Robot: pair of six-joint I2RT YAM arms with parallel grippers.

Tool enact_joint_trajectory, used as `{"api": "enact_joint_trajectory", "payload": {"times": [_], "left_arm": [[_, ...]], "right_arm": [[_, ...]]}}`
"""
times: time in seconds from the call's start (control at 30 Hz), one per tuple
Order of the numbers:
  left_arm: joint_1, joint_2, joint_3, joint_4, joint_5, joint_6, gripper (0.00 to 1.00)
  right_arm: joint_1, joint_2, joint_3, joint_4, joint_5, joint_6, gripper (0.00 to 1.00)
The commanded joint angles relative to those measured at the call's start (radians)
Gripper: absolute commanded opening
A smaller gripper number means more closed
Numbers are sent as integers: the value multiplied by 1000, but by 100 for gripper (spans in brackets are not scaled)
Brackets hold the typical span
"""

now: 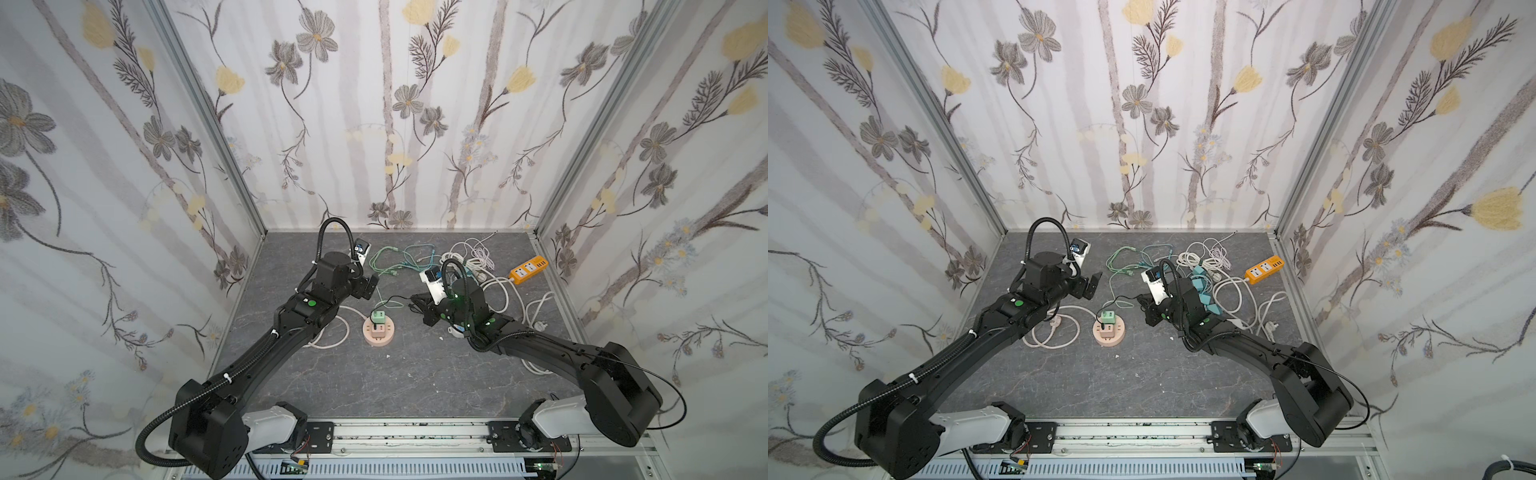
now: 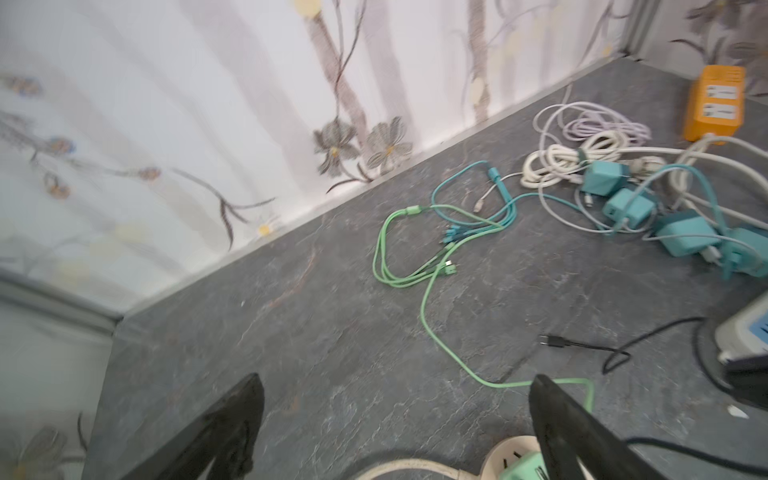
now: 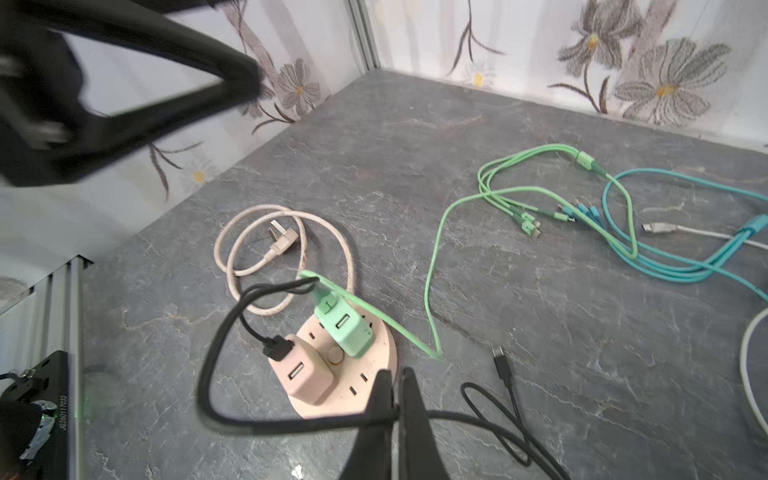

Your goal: Insert the plug

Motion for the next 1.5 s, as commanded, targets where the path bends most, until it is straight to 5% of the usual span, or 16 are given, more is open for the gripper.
{"api": "enact_joint_trajectory", "payload": {"times": [0.0,0.2,0.3,0.5,0.6,0.73,0.93,1.33,1.4,1.47], "left_arm": [[59,44,38,-57,-150,-263,100],[137,125,49,-215,-6,-430,100],[143,176,75,-340,16,-471,99],[148,269,73,-488,15,-676,83],[148,316,69,-507,60,-759,77],[146,358,62,-530,81,-829,73],[105,409,61,-478,33,-933,73],[39,526,74,-322,-89,-1086,74],[35,550,88,-311,-90,-1089,73],[31,565,102,-302,-96,-1092,60]], "right_arm": [[10,-35,-35,29,-49,-24,3],[20,-108,-139,-138,0,40,6],[30,-109,-124,-276,-85,13,18],[81,-121,-95,-406,-314,-74,48],[81,-171,-87,-418,-183,-72,62],[72,-320,-157,-295,32,-55,99],[66,-425,-216,-224,192,-82,99],[67,-355,-224,-98,144,-29,99],[67,-344,-225,-82,139,-26,99],[67,-333,-222,-74,135,-27,99]]}}
